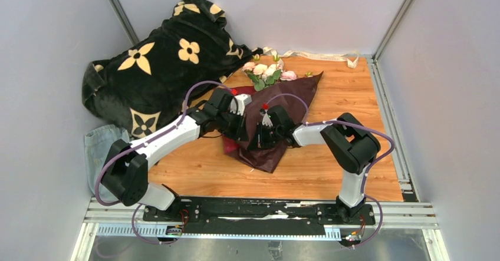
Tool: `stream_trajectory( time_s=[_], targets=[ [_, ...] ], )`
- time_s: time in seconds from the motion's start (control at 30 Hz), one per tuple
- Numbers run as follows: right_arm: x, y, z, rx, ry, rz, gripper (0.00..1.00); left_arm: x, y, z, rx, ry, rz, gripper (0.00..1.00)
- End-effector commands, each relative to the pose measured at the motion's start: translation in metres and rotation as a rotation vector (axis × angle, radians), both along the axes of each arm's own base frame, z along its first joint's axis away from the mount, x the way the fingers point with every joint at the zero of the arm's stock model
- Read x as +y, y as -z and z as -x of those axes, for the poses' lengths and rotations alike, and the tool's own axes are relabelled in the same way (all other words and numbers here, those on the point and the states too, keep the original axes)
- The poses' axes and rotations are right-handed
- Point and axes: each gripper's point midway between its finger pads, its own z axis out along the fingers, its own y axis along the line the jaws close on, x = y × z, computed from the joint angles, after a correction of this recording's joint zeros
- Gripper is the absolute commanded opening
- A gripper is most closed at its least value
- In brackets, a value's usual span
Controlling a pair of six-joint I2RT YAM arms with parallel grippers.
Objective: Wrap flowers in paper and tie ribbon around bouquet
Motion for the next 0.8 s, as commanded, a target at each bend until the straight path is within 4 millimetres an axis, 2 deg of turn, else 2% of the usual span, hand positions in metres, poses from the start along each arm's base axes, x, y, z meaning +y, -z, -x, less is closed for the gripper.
stream_trajectory(
  time_s=[0.0,0.17,0.3,0.37,0.43,0.5,0.57,0.63,0.77],
  targets=[
    [-0.012,0.015,0.001,0.069,0.072,-0.033,0.00,-0.026,-0.015,0.003,-0.115,0.166,0.010,0.00],
    [-0.015,0.009,-0.004,0.070,0.112,-0.082,0.00,-0.049,-0.015,0.004,-0.212,0.275,-0.028,0.00],
    [-0.021,0.005,-0.012,0.051,0.142,-0.056,0.00,-0.021,-0.007,0.006,-0.108,0.206,-0.128,0.00],
    [-0.024,0.007,-0.013,0.053,0.149,-0.030,0.00,-0.003,-0.008,0.010,-0.049,0.094,-0.099,0.15],
    [-0.025,0.011,-0.014,0.056,0.151,-0.018,0.00,0.014,0.003,0.023,0.090,-0.028,-0.082,0.29],
    [-0.025,0.016,-0.014,0.068,0.158,-0.019,0.00,0.020,0.023,0.037,0.194,-0.103,-0.079,0.43],
    [-0.024,0.019,-0.014,0.082,0.165,-0.025,0.00,0.020,0.040,0.038,0.243,-0.176,-0.073,0.59],
    [-0.024,0.020,-0.013,0.081,0.171,-0.022,0.00,0.020,0.055,0.038,0.278,-0.226,-0.069,0.72],
    [-0.026,0.019,-0.012,0.069,0.188,-0.008,0.00,0.028,0.071,0.030,0.251,-0.323,-0.080,0.80]
  ],
)
